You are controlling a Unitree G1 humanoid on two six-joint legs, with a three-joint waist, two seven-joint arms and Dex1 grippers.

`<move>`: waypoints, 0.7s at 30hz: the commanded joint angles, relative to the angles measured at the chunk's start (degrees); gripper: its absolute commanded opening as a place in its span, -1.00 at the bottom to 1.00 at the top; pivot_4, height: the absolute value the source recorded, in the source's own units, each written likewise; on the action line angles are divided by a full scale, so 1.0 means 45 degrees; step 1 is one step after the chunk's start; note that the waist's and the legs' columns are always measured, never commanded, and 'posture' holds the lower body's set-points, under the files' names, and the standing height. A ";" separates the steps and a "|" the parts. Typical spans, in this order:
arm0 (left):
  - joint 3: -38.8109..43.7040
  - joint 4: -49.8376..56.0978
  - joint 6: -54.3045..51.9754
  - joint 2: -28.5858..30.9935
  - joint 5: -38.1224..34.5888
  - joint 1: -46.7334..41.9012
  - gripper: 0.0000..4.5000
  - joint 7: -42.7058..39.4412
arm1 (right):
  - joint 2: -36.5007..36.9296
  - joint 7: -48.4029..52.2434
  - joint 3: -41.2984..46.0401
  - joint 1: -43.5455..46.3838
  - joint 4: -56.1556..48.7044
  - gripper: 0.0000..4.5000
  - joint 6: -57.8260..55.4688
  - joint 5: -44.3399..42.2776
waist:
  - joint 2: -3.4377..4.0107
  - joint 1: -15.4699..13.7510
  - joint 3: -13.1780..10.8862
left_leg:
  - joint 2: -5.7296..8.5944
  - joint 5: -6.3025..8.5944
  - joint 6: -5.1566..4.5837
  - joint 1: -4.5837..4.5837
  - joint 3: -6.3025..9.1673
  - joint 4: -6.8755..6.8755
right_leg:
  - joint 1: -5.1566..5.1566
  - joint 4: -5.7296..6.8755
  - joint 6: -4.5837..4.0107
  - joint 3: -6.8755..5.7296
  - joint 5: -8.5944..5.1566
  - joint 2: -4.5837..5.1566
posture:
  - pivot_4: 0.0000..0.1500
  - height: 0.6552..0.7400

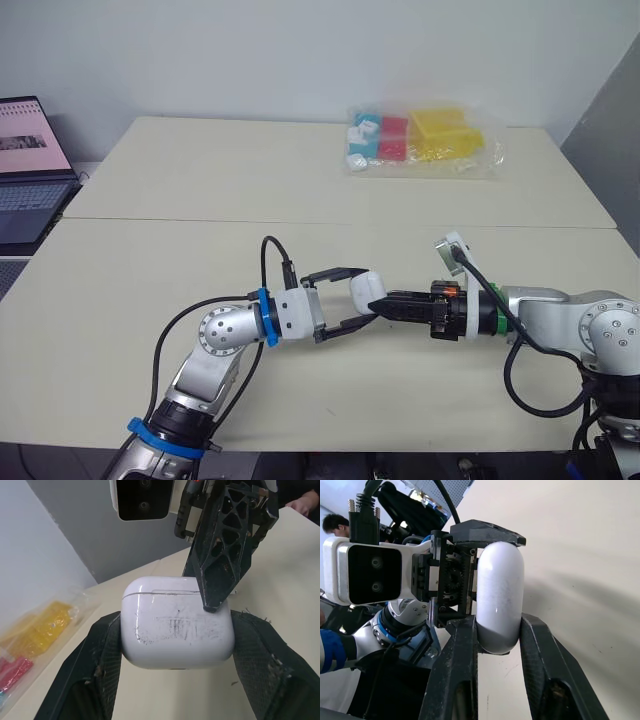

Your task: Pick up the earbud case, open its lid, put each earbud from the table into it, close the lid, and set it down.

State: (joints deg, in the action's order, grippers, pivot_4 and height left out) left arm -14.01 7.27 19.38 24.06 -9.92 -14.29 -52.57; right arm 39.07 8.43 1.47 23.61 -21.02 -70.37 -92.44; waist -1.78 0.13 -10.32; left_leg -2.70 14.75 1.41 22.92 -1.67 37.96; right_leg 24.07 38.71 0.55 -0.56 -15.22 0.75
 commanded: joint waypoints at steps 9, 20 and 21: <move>0.0029 0.0269 0.0064 -0.0040 -0.0220 -0.0469 1.00 -0.0148 | 0.0378 0.0364 -0.0385 0.0514 -0.0056 -0.67 0.0090 -0.0490 | 0.0000 0.0000 0.0000 | 0.0002 0.0000 0.0000 0.0000 -0.0001 -0.0001 | 0.0000 -0.0001 0.0000 -0.0005 0.0000 -0.0001 | 1.00 0.95; 0.0657 0.2394 -1.1150 0.3110 -0.4704 -0.0652 1.00 -0.0430 | 0.2262 0.3708 -0.0858 0.2741 0.0833 -0.67 -0.0217 0.3210 | 0.0006 0.0097 -0.0011 | -0.0014 -0.0001 -0.0001 -0.0005 0.0010 -0.0001 | 0.0017 0.0013 0.0000 0.0000 -0.0001 -0.0007 | 1.00 0.95; 0.0472 0.2870 -1.2366 0.3415 -0.5154 -0.1133 1.00 -0.0530 | 0.3088 0.5008 -0.1697 0.3181 0.0420 -0.67 0.0293 0.4650 | 0.0007 0.0121 -0.0012 | -0.0011 -0.0001 -0.0002 -0.0007 0.0017 -0.0003 | 0.0012 0.0011 0.0001 -0.0007 -0.0001 -0.0007 | 1.00 0.95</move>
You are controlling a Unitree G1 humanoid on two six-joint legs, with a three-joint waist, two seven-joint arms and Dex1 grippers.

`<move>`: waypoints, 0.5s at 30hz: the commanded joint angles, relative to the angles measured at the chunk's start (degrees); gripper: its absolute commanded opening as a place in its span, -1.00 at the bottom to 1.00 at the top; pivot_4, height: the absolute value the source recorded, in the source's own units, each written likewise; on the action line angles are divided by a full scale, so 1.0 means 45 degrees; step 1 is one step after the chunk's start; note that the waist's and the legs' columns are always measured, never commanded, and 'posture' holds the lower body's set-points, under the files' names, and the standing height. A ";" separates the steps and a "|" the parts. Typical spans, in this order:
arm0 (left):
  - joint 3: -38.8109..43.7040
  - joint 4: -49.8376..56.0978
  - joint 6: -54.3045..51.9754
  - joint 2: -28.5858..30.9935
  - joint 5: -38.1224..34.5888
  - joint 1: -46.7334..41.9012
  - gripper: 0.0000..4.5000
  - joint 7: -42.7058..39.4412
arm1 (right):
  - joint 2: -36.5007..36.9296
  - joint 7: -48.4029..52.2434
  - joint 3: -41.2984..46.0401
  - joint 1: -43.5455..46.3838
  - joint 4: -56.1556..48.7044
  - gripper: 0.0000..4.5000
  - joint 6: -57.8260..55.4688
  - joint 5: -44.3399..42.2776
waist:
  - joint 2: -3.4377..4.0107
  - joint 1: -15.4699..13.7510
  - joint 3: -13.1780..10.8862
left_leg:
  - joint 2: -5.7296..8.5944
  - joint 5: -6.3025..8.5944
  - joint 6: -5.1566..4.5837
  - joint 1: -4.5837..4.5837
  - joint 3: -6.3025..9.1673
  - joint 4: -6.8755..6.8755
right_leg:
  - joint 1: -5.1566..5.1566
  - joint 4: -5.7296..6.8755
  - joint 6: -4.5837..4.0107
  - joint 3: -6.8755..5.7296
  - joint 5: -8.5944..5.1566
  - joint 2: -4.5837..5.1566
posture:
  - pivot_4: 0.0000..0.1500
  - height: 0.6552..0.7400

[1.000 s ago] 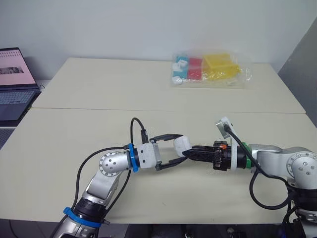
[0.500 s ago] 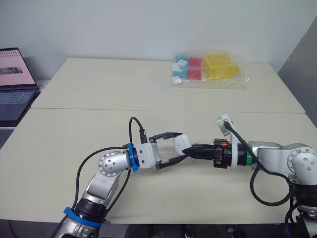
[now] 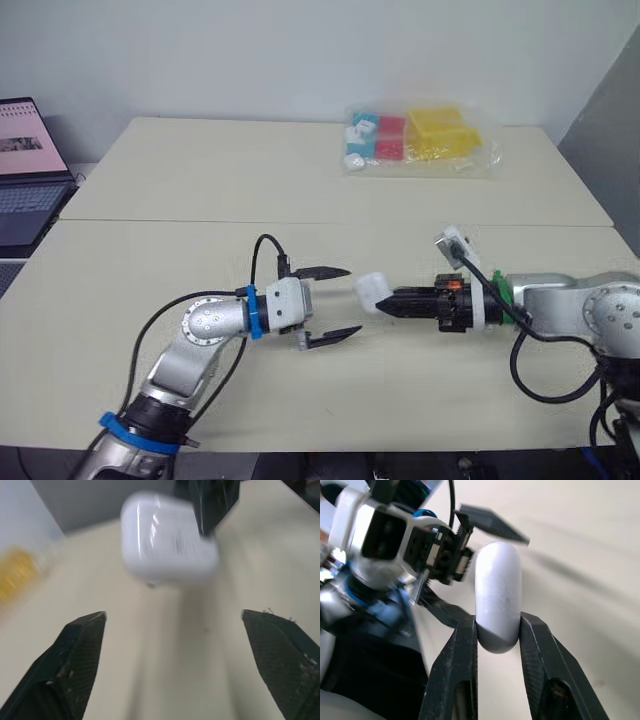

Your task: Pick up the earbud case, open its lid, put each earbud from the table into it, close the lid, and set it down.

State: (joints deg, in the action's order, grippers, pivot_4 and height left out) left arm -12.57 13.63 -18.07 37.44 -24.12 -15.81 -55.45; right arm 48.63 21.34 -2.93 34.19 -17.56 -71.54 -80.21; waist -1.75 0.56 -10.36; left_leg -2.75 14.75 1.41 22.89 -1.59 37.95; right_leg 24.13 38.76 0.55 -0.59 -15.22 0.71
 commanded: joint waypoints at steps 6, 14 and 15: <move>-0.0098 0.2431 -0.7337 0.0180 -0.2960 -0.2712 1.00 0.0810 | 0.3252 0.6968 -0.4024 0.2091 -0.1269 -0.67 0.4136 0.8088 | 0.0009 -0.0090 -0.0016 | 0.0022 0.0005 -0.0004 0.0024 0.0005 -0.0011 | -0.0001 -0.0072 0.0003 -0.0013 -0.0004 -0.0003 | 1.00 0.95; -0.1467 0.2475 -0.7216 -0.0671 -0.1460 -0.3905 1.00 0.1639 | 0.2724 0.9228 -0.5069 0.2583 -0.1433 -0.67 0.6228 1.1611 | 0.0008 -0.0064 -0.0017 | 0.0015 0.0019 -0.0026 0.0031 -0.0009 -0.0013 | 0.0000 -0.0112 0.0004 0.0011 -0.0003 -0.0043 | 1.00 0.95; -0.1583 0.2445 -0.7089 -0.0678 -0.1297 -0.3926 1.00 0.1609 | 0.2646 0.9354 -0.5021 0.2542 -0.1444 -0.67 0.6261 1.1788 | 0.0009 -0.0073 -0.0017 | 0.0013 0.0019 -0.0026 0.0029 -0.0003 -0.0013 | -0.0001 -0.0110 0.0002 0.0006 -0.0003 -0.0047 | 1.00 0.95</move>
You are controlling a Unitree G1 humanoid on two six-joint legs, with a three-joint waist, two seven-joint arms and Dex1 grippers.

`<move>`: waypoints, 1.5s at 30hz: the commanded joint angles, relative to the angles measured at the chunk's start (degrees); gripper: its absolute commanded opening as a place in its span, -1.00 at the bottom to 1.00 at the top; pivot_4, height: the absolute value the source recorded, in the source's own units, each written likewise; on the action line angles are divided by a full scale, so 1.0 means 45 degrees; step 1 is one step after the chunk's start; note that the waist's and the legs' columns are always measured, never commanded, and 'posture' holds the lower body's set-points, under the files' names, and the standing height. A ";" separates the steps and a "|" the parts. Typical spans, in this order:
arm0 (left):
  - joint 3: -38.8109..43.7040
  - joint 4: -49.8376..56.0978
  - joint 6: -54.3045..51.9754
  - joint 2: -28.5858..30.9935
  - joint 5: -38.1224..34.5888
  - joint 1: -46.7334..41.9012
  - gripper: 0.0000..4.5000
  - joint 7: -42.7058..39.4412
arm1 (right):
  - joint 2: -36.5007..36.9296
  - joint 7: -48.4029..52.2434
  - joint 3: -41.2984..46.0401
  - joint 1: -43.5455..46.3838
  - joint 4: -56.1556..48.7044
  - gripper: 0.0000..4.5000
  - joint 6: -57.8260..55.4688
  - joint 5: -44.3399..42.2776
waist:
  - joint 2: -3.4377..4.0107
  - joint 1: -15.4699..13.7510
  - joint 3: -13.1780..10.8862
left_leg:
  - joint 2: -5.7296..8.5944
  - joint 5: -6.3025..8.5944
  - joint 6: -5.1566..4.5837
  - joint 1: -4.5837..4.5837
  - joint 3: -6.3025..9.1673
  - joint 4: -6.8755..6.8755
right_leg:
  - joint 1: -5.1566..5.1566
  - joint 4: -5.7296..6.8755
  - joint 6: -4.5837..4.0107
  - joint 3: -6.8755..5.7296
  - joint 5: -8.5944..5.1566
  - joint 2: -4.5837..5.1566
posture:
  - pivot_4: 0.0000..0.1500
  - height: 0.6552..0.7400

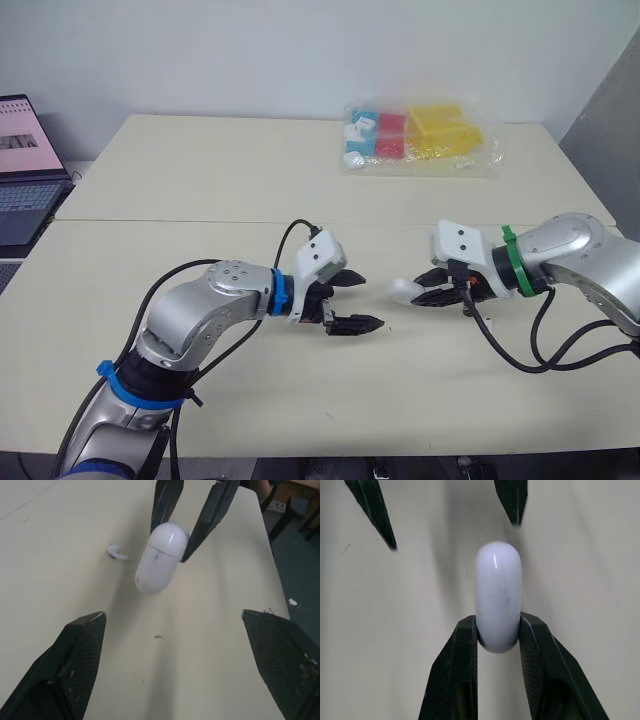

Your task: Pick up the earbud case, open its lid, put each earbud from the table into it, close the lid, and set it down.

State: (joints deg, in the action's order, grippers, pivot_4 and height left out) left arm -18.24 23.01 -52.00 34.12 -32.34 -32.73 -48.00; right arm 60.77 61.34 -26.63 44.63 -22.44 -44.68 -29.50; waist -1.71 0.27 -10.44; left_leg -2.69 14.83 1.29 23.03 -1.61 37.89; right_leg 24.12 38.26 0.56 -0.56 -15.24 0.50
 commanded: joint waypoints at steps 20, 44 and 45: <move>-0.0611 0.0055 0.1222 -0.0764 0.1458 -0.0371 0.92 -0.0546 | -0.1046 0.1258 0.1190 -0.0118 -0.0773 -0.67 -0.0936 0.0687 | 0.0000 -0.0029 0.0000 | 0.0016 -0.0001 0.0000 -0.0027 -0.0011 0.0037 | 0.0001 0.0098 -0.0003 0.0011 0.0000 0.0021 | 1.00 0.95; -0.0796 0.0283 0.1439 -0.0633 0.1956 0.0045 -0.63 -0.0749 | -0.0868 0.1965 0.1156 -0.0569 -0.0858 -0.34 -0.0103 0.1360 | 0.0000 -0.0030 0.0000 | 0.0019 -0.0001 0.0000 -0.0029 -0.0010 0.0047 | 0.0001 0.0119 -0.0004 0.0013 0.0001 0.0021 | 1.00 0.95; -0.0805 0.0289 0.1472 -0.0632 0.1978 0.0106 -0.63 -0.0731 | -0.0819 0.1989 0.1211 -0.0612 -0.0802 -0.21 -0.0045 0.1413 | 0.0000 -0.0029 0.0000 | 0.0020 -0.0001 0.0000 -0.0030 -0.0011 0.0049 | 0.0001 0.0121 -0.0004 0.0013 0.0000 0.0021 | 1.00 0.95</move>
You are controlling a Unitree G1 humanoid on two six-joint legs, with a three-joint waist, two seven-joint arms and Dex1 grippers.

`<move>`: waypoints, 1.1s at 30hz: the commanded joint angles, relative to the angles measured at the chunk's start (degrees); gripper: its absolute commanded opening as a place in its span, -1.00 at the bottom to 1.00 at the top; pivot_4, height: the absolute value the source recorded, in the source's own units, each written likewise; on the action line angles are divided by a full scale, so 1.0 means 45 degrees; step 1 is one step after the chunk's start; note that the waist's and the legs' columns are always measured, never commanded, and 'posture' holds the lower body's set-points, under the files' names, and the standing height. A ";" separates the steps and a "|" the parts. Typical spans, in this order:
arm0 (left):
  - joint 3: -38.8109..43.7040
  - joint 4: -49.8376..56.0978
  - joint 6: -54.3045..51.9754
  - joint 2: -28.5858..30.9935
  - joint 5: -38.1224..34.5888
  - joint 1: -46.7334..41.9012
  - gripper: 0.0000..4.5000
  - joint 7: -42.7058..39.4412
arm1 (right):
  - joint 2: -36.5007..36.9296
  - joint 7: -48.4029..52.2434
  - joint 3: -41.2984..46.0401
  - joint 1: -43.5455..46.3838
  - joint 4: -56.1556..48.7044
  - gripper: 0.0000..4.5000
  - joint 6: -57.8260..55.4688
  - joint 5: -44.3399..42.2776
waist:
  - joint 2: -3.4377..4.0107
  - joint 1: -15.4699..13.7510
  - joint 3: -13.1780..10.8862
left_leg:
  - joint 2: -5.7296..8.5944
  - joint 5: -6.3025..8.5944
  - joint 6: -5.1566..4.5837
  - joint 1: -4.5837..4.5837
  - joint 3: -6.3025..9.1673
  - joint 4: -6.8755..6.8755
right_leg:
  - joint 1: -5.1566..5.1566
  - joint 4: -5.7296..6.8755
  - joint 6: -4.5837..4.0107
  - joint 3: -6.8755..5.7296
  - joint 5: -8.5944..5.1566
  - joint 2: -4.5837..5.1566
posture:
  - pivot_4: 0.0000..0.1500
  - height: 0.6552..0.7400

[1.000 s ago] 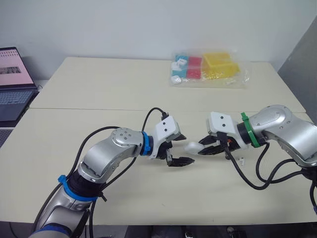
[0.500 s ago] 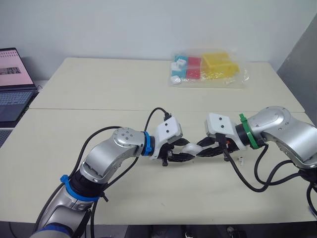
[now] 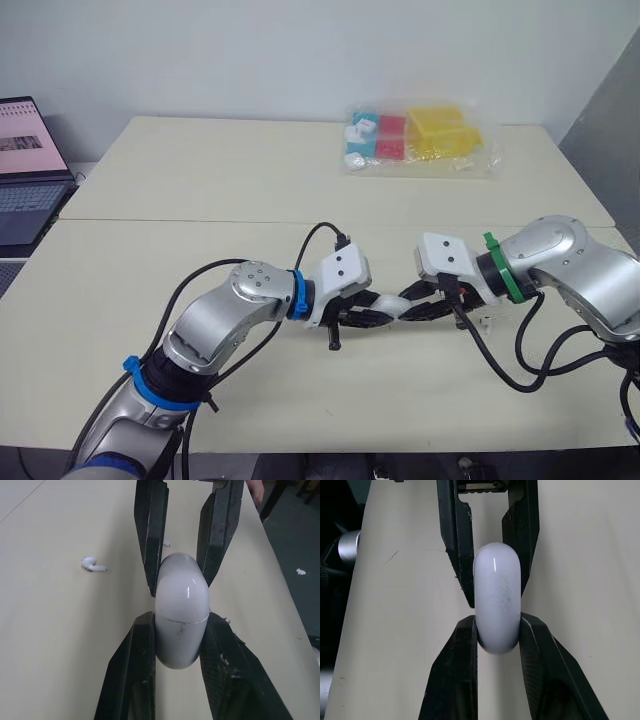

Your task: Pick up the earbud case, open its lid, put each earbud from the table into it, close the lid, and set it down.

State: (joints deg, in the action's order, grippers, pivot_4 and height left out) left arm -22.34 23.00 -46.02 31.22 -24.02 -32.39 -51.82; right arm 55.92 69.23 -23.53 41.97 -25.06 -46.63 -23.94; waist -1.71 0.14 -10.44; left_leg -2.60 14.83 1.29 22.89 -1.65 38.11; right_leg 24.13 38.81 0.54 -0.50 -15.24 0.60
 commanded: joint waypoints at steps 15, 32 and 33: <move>0.1979 -0.0821 0.2154 -0.0547 -0.0517 0.2091 -0.64 0.0144 | 0.0907 0.0280 0.4543 -0.1552 0.0782 0.91 0.2525 -0.0505 | -0.0001 0.0034 0.0001 | -0.0006 0.0000 0.0000 -0.0021 -0.0011 0.0003 | -0.0004 0.0021 -0.0006 0.0010 0.0002 0.0001 | 1.00 0.95; 0.2582 -0.1637 0.5164 -0.2023 -0.0828 0.2697 -0.64 -0.0890 | -0.1916 -0.2694 0.3649 -0.2442 -0.1369 0.91 0.3025 0.0080 | 0.0001 -0.0004 0.0004 | -0.0003 -0.0003 0.0002 -0.0020 -0.0005 0.0013 | -0.0013 0.0024 -0.0046 0.0003 0.0026 -0.0001 | 1.00 0.95; 0.2566 -0.1631 0.5171 -0.2005 -0.0839 0.2724 -0.64 -0.0933 | -0.1945 -0.2762 0.3556 -0.2353 -0.1239 0.91 0.3031 0.0227 | 0.0001 -0.0004 0.0004 | -0.0001 -0.0003 0.0002 -0.0020 -0.0007 0.0013 | -0.0012 0.0026 -0.0043 0.0006 0.0025 -0.0001 | 1.00 0.95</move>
State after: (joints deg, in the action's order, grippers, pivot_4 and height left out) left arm -10.40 14.55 -24.06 22.32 -27.67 -19.52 -55.20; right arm 46.97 57.68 -8.32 30.18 -30.47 -34.20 -24.25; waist -1.71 0.12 -10.42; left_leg -2.61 14.81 1.30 22.79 -1.69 38.17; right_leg 24.07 38.93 0.35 -0.48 -15.13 0.59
